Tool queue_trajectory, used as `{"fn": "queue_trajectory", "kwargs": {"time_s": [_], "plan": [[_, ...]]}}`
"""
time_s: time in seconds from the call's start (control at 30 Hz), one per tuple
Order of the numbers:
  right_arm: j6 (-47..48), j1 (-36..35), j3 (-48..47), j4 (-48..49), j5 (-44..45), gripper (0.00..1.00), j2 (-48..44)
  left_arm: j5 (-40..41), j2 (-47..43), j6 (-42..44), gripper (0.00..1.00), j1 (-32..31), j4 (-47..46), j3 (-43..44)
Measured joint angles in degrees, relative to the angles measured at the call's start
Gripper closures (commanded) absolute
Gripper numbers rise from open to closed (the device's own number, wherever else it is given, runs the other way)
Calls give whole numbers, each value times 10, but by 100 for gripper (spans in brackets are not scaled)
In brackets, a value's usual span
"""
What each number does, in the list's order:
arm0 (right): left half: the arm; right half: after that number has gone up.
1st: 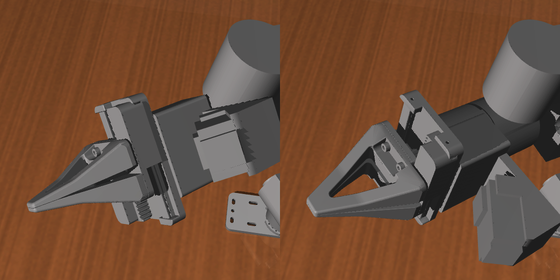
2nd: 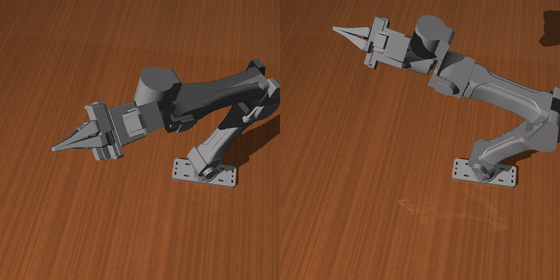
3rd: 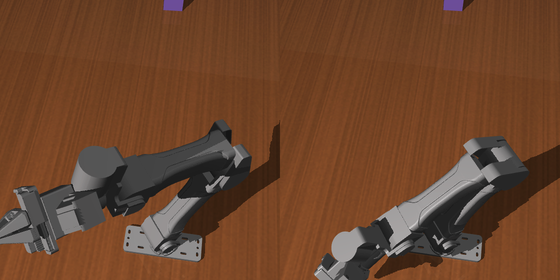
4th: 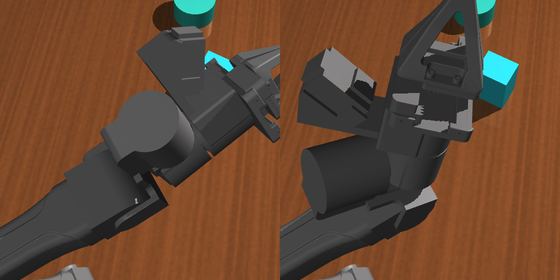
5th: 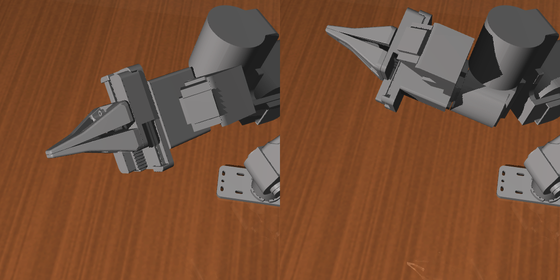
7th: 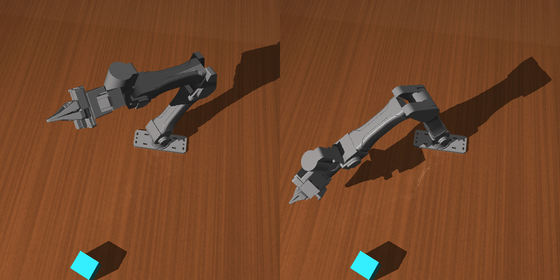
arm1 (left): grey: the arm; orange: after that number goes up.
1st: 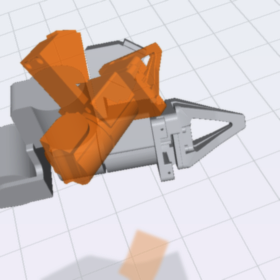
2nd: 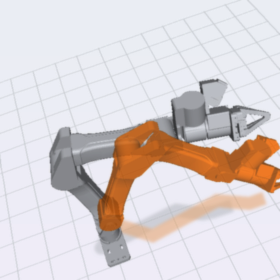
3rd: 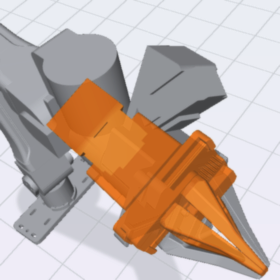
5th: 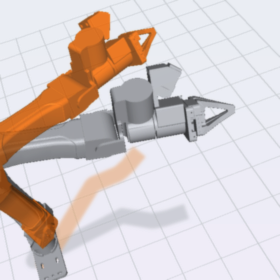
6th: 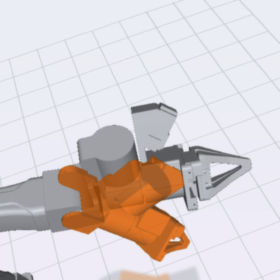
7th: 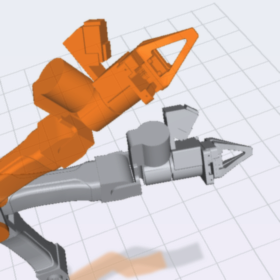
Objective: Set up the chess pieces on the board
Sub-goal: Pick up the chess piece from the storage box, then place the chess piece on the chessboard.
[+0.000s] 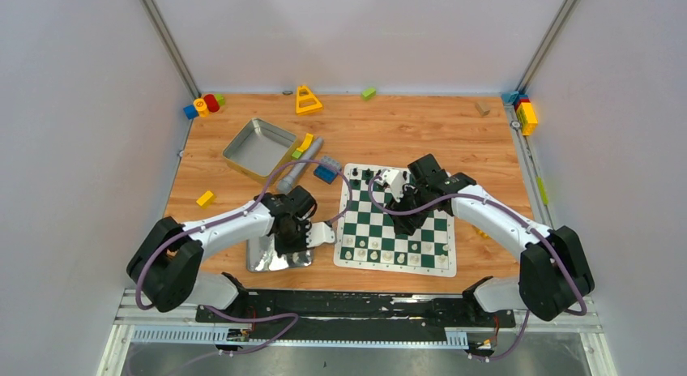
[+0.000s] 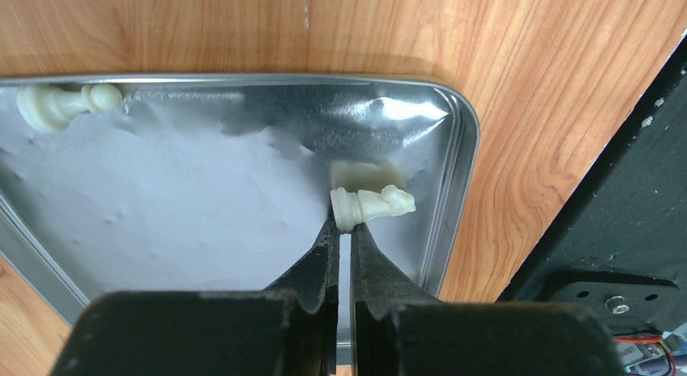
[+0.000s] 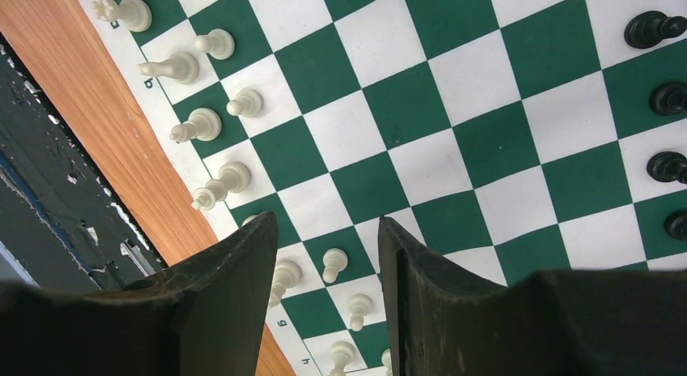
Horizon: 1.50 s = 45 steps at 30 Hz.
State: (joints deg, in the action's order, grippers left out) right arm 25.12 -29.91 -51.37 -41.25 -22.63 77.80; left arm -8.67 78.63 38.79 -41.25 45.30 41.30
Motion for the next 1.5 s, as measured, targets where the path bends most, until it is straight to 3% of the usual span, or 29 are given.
{"fn": "queue_trajectory", "kwargs": {"time_s": [0.2, 0.43, 0.7, 1.03, 1.5], "plan": [[-2, 0, -9, 0, -11, 51, 0, -37, 1, -1, 100, 63, 13, 14], [-22, 0, -45, 31, -40, 51, 0, -88, 62, -25, 100, 122, 34, 101], [-104, 6, -46, 125, -75, 52, 0, -137, 196, -97, 100, 142, 78, 231], [-245, 9, -55, 244, -115, 53, 36, -240, 335, -225, 100, 156, 149, 453], [-387, 17, -162, 283, -160, 56, 170, -321, 386, -354, 100, 160, 156, 542]]}}
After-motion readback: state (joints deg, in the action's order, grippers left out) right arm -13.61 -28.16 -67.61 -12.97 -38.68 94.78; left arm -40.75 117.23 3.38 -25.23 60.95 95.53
